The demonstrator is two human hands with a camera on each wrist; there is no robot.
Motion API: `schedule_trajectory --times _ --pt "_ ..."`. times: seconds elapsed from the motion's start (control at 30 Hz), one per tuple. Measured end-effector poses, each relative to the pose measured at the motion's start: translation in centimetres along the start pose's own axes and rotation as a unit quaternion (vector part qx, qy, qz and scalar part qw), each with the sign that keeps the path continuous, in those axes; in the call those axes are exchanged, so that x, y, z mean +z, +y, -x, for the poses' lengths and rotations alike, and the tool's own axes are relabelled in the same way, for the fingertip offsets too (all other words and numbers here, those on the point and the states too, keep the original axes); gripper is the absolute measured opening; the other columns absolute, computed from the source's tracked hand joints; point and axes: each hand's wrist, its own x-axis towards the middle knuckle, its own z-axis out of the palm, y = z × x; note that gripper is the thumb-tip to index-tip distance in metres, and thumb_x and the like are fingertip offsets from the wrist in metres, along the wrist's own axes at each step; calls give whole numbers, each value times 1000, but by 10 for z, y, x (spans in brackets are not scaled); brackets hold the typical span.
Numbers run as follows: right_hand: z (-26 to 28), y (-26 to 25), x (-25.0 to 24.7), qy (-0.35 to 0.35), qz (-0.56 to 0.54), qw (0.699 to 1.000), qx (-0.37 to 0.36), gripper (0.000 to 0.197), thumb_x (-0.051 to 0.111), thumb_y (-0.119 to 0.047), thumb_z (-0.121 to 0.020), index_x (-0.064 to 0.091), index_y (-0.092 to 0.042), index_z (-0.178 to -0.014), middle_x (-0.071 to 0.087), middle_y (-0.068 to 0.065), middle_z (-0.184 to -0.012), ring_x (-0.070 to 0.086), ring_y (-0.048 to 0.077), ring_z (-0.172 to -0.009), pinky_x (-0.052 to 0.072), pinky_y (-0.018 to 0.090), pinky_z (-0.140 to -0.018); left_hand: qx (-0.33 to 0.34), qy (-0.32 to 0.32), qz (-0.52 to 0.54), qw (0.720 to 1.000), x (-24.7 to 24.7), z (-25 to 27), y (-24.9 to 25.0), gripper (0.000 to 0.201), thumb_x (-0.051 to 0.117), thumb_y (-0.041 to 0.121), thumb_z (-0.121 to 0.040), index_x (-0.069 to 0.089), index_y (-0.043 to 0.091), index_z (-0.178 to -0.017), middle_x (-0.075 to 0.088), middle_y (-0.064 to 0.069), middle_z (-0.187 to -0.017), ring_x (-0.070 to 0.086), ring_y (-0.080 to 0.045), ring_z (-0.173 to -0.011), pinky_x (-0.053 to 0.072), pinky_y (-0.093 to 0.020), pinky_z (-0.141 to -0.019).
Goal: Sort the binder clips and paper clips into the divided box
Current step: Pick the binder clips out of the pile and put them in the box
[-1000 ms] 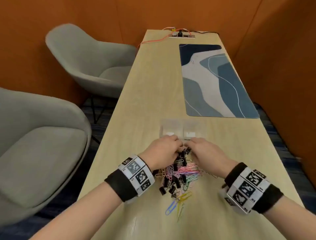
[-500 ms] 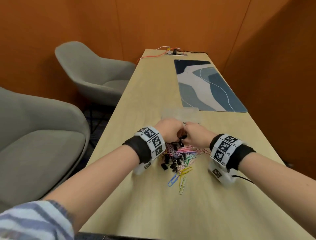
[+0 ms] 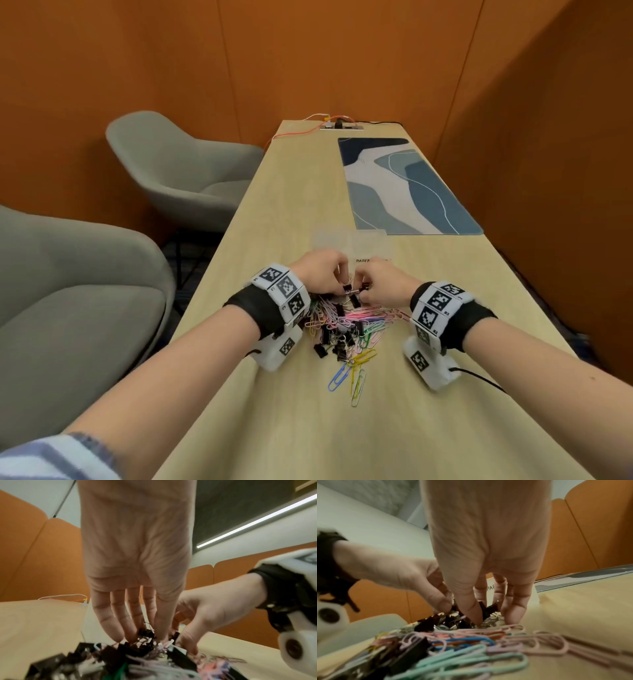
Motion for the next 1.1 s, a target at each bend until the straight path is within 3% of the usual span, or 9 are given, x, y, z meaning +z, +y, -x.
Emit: schedule_trajectory --times 0.1,0.23,0.33,0.4,0.53,0.67,0.8,0.97,1.1 --pt "1 4 1 -1 11 1000 -3 13 63 -11 -80 58 -17 -90 40 2 -98 49 21 -91 40 26 -78 -9 9 23 1000 -6 1 -5 28 68 15 -82 60 12 -108 57 0 -95 53 -16 -86 43 -26 -75" --pt "3 8 -8 21 -51 998 18 16 64 -9 -82 64 -11 -98 51 1 -88 53 17 -77 37 15 -56 -26 4 63 998 -12 5 -14 28 61 16 -87 59 14 -114 58 -2 -102 54 -16 -89 42 -24 -78" --pt "5 12 -14 7 -168 984 59 24 56 -3 -85 60 -13 -106 56 -1 -74 57 13 -62 50 22 -64 -46 -6 81 996 -17 9 -22 25 54 15 -90 62 16 -114 59 -5 -112 57 -19 -92 49 -28 -81" --pt "6 12 -16 4 -223 971 83 23 47 0 -87 60 -13 -99 55 1 -74 57 14 -62 51 26 -62 -57 -11 106 993 -19 12 -25 26 48 13 -92 63 15 -112 58 -6 -112 62 -24 -96 55 -32 -80" --pt "7 4 -17 10 -280 952 120 32 34 5 -85 58 -13 -73 52 0 -74 43 13 -62 36 23 -50 -78 -20 149 986 -17 15 -25 35 31 9 -96 65 9 -107 58 -6 -105 52 -14 -81 46 -22 -59" --pt "8 -5 -16 -21 -361 917 169 22 42 -2 -83 52 -10 -65 39 2 -61 32 14 -50 26 22 -44 -95 -28 196 976 -12 15 -26 33 30 13 -99 63 13 -97 49 2 -83 44 -8 -68 41 -19 -55" --pt "9 -2 -14 -14 -267 955 130 28 55 -26 -91 45 -15 -67 40 0 -56 34 14 -46 31 22 -40 -106 -15 245 964 -10 16 -29 27 35 17 -100 60 14 -92 43 3 -76 44 -8 -65 42 -17 -55" --pt "18 -2 -12 -22 -189 977 95 10 51 -18 -94 57 -13 -100 56 2 -70 44 13 -51 37 19 -42 -122 8 332 935 -15 19 -33 34 29 7 -101 57 13 -83 45 1 -77 51 -9 -66 48 -12 -49" --pt "20 -9 -5 -4 -67 997 40 24 61 -30 -88 61 -9 -99 62 7 -106 54 19 -85 43 27 -71 -146 39 319 936 -20 22 -31 39 24 -8 -91 58 10 -82 43 0 -73 44 -12 -61 42 -19 -49"
